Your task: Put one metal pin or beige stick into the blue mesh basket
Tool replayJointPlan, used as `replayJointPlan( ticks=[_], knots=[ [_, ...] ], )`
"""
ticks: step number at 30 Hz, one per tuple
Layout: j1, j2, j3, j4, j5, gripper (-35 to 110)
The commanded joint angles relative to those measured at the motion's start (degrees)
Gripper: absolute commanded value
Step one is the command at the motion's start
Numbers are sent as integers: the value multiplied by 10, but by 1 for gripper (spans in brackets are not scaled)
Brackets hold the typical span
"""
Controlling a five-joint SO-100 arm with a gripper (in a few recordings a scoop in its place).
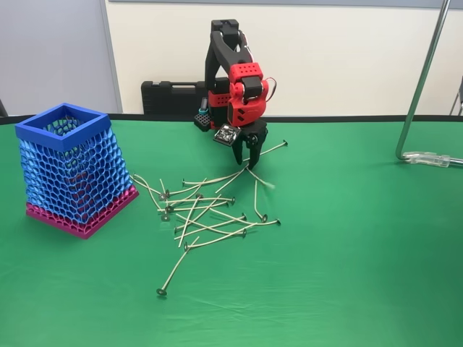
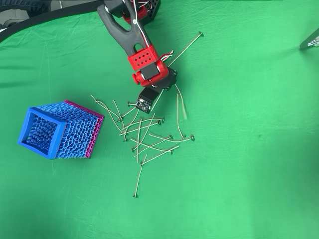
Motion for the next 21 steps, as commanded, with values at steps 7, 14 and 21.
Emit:
replayJointPlan(
  ticks=[7,14,21],
  knots=[
    [10,-2,-26,-4,-11,6],
    [10,-6,-31,-4,-11,1],
    [12,16,-45,-4,4,1]
  ],
)
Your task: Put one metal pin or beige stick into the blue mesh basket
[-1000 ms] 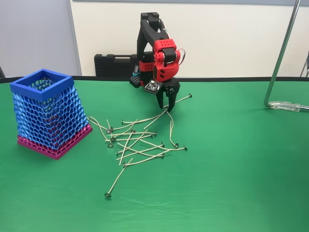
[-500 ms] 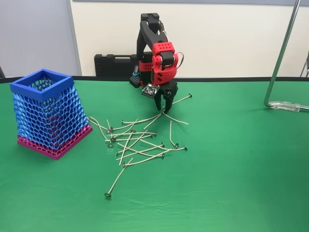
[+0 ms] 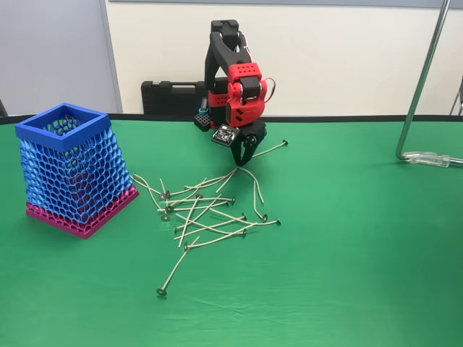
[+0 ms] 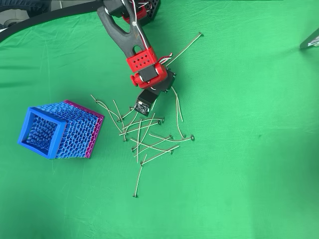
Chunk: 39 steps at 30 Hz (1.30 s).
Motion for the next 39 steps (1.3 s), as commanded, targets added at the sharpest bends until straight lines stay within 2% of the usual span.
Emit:
replayJointPlan(
  ticks=[1,10,20,25,39],
  knots=[
    [4,33,-22,-2,7,1],
    [4,120,-83,88,33,1],
    [50,221,-236,189,80,1],
    [120,256,-356,242,93,1],
    [382,204,-624,243,48,1]
  ],
)
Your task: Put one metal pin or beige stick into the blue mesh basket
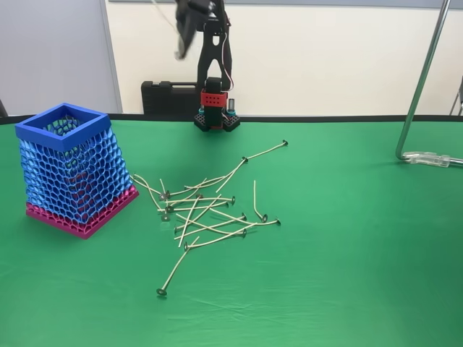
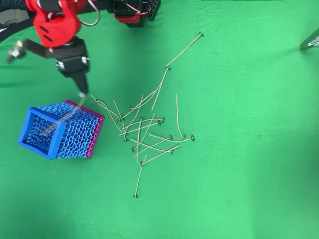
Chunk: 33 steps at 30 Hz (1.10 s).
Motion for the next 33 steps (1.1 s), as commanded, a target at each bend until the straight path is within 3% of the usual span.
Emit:
replayJointPlan(
  ticks=[1,17,33],
  knots=[
    [51,-23,-65,1,-14,1],
    [174,-263,-323,-53,-49,1],
    [196,-473,-451,-87,-94,1]
  ],
)
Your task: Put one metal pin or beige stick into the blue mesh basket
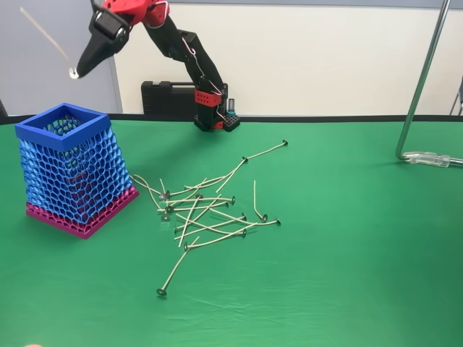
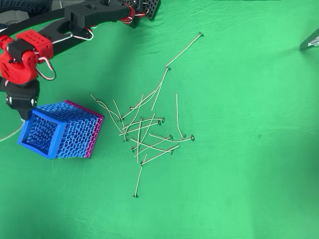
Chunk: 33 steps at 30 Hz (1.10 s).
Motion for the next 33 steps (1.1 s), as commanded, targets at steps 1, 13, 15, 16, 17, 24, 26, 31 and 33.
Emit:
replayJointPlan(
  ticks=[1,13,15,16,17,24,26,31,33],
  knots=[
    [8,-22,-31,-23,-9,1],
    [24,-82,-18,-90,-21,1],
    [25,-77,1,-90,-16,1],
    [25,-76,11,-90,-14,1],
    [25,-73,18,-90,-13,1],
    [27,-64,49,-90,-4,1],
    [27,-62,51,-90,-5,1],
    [28,-62,46,-90,2,21],
    [26,-62,41,-90,-2,25]
  ],
)
